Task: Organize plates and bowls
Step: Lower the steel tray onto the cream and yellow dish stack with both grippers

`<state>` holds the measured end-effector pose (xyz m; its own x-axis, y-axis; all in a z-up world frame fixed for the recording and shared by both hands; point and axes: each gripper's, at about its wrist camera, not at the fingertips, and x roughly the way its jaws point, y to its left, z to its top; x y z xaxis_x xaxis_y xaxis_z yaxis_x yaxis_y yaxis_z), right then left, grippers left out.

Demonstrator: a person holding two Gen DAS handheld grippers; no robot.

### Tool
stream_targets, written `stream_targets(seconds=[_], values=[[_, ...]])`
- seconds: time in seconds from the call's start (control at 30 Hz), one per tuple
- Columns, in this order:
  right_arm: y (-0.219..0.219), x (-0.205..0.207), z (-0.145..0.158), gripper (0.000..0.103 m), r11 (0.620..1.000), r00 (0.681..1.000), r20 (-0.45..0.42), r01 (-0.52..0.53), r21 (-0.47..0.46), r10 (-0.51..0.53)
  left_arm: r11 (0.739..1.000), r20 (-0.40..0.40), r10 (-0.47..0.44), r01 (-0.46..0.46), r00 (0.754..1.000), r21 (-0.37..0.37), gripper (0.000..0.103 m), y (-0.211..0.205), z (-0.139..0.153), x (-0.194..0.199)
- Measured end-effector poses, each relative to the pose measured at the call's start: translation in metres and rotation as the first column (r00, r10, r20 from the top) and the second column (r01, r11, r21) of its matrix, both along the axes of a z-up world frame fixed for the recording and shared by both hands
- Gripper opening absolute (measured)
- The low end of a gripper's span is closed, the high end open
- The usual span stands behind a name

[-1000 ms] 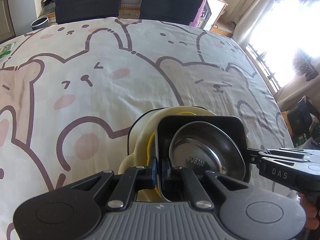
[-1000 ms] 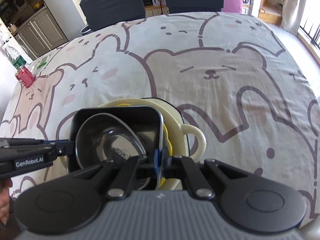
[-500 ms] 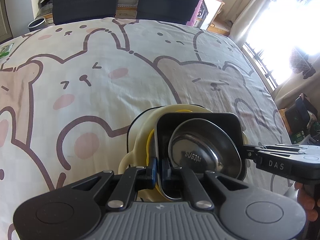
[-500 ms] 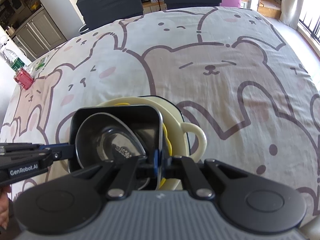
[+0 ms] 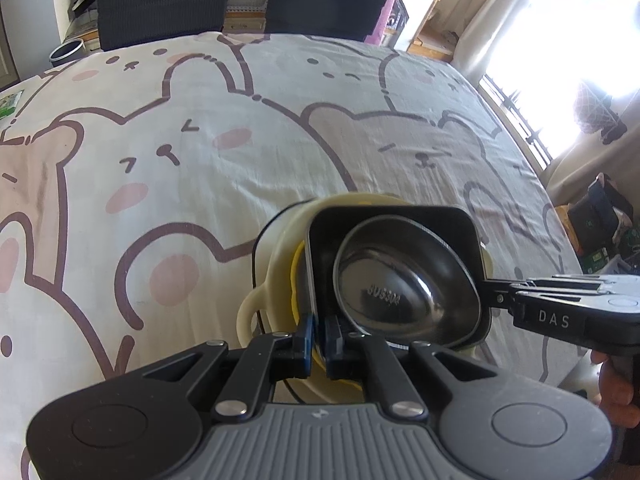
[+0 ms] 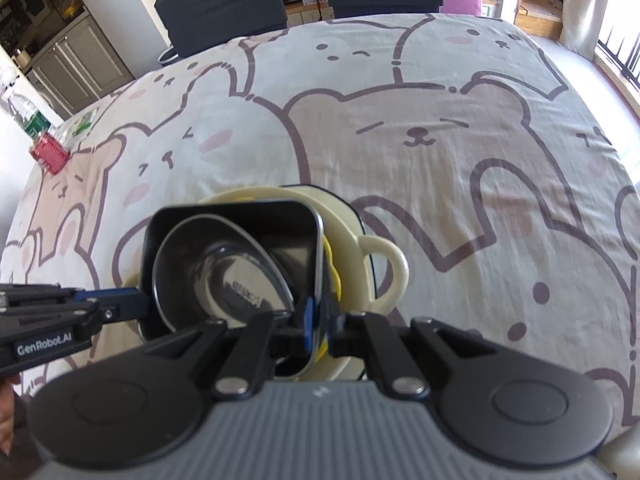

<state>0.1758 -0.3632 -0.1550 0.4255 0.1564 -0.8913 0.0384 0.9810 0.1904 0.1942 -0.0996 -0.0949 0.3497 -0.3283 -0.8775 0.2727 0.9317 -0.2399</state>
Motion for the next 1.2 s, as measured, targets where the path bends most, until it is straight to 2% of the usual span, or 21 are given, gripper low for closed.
stream_targets(seconds=[0.23,0.63,1.2], values=[[0.007,-0.005,-0.005,0.008,0.999,0.999,-0.024,-0.033,-0.025,0.032,0.999,-0.003,-0.032,0.032,0.999,0.030,0.010,-0.006,-0.007,-0.006],[0.005,-0.008,-0.003,0.009,0.999,0.999,-0.016,-0.048,-0.023,0.047,0.999,0.005,-0.039,0.039,0.999,-0.028,0.012,0.001,0.004,-0.010],[0.006,-0.007,-0.002,0.009,0.999,0.999,-0.011,-0.044,-0.032,0.044,0.999,0.012,-0.046,0.046,0.999,-0.020,0.013,0.000,0.004,-0.010]])
